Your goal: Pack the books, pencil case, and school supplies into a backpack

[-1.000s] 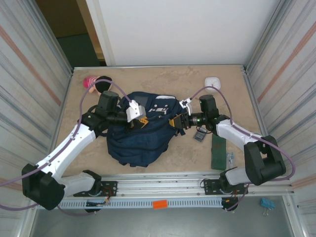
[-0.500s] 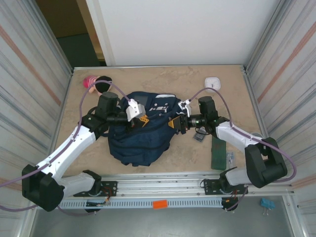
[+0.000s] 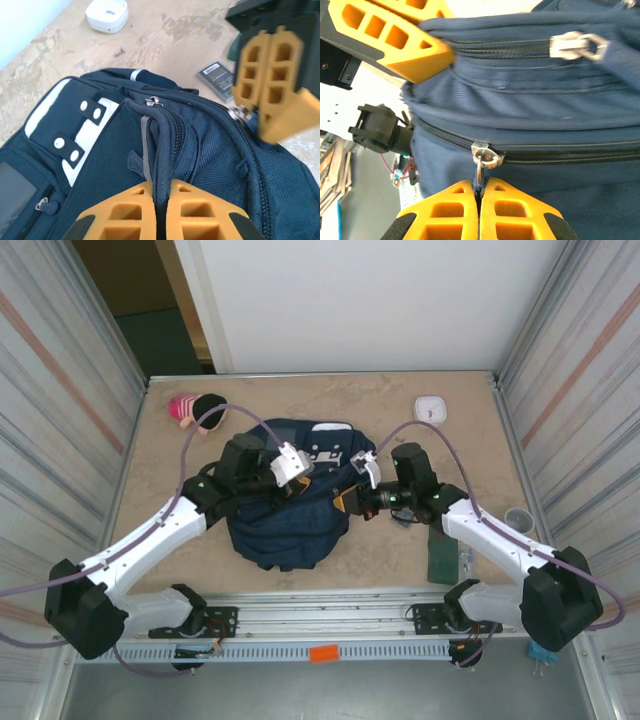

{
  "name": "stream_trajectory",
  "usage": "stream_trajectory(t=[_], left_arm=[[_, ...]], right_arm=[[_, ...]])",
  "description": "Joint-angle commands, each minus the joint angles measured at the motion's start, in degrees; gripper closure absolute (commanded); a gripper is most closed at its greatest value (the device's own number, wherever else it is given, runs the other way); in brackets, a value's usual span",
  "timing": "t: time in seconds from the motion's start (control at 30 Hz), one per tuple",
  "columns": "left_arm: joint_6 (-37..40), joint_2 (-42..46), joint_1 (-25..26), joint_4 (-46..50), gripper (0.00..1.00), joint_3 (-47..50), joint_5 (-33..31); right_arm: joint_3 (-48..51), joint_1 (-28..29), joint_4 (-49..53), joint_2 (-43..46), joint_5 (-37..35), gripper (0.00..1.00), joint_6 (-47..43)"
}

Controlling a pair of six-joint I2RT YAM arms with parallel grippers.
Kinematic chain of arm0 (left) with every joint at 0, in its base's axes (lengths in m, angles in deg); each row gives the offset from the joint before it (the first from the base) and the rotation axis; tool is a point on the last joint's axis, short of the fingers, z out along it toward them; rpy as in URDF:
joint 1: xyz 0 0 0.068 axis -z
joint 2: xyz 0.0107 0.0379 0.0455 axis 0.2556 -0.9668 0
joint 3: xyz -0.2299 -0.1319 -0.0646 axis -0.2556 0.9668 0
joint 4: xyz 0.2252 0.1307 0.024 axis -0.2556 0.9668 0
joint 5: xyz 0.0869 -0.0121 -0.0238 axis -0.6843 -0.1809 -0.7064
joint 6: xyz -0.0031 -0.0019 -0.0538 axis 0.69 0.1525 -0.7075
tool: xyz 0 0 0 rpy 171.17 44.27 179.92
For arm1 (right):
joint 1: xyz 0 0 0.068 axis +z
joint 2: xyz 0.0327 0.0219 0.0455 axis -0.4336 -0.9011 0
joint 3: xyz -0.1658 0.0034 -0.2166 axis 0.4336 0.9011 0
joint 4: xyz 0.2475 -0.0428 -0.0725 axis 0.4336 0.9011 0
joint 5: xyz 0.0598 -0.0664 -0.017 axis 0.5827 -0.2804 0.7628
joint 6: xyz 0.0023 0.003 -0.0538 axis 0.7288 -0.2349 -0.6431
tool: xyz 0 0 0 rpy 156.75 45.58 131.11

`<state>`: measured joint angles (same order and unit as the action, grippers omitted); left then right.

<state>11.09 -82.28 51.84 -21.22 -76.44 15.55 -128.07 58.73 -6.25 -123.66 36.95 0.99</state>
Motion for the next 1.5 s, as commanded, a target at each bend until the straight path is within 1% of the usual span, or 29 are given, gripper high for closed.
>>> stream_trajectory(t=[0.0, 0.13, 0.27, 0.33, 0.43, 0.6, 0.7, 0.77, 0.9, 0.93, 1.0, 1.1, 1.3, 1.37, 1.47], left_arm=[[-6.09, -0.65, -0.04, -4.36, 1.0, -2.25, -15.47], [-9.44, 1.21, 0.73, -3.66, 1.0, -1.04, -20.51], [-12.33, 5.34, 3.16, -0.9, 1.0, 1.06, -23.47], [-13.39, 7.57, 4.62, 0.35, 1.0, 1.96, -22.06], [-18.04, 10.35, 6.06, 2.63, 1.0, 2.69, -21.78], [-26.14, 11.52, 7.82, 6.96, 1.0, 2.82, -25.35], [-29.66, 10.73, 8.23, 7.57, 1.0, 2.42, -26.79], [-30.91, 10.0, 8.22, 5.78, 1.0, 2.38, -28.22], [-32.94, 6.89, 7.97, 2.03, 1.0, 1.88, -34.35], [-32.99, 5.52, 7.56, 1.48, 1.0, 1.42, -34.92], [-33.61, 2.78, 6.63, 1.25, 1.0, 0.19, -35.03], [-32.5, -0.63, 6.29, 0.77, 1.0, -1.33, -34.3], [-31.32, -4.01, 6.29, -1.7, 1.0, -2.09, -35.56], [-32.39, -4.87, 6.14, -3.7, 1.0, -1.44, -35.67], [-35.07, -6.26, 5.96, -6.43, 1.0, -0.97, -34.25]], right_arm=[[-2.67, 3.7, 4.25, 1.45, -0.87, 1.0, 0.85], [-4.05, 4.32, 6.74, 1.11, -3.26, 1.0, 0.61], [-5.41, 2.08, 9.09, -0.19, -4.87, 1.0, -0.43], [-6.31, 0.46, 10.25, -1.69, -5.58, 1.0, -0.78], [-9.03, -1.09, 13.63, -5.2, -6.28, 1.0, -3.39], [-12.18, -2.27, 13.62, -8.9, -3.86, 1.0, -5.58], [-14.37, -2.06, 14.57, -10.14, -2.99, 1.0, -6.61], [-15.24, -1.34, 14.59, -10.1, -2.21, 1.0, -6.86], [-16.79, 0.89, 16.69, -9.37, -2.89, 1.0, -7.48], [-17.21, 1.68, 17.56, -9.11, -3.42, 1.0, -7.5], [-17.71, 2.71, 18.4, -8.76, -3.56, 1.0, -7.42], [-18.38, 3.52, 19.56, -8.32, -3.09, 1.0, -6.86], [-19.1, 3.95, 21.29, -8.46, -1.41, 1.0, -3.63], [-18.97, 4.04, 20.45, -8.88, 0.28, 1.0, -1.44], [-18.98, 4.95, 19.82, -9.13, 0.74, 1.0, 1.5]])
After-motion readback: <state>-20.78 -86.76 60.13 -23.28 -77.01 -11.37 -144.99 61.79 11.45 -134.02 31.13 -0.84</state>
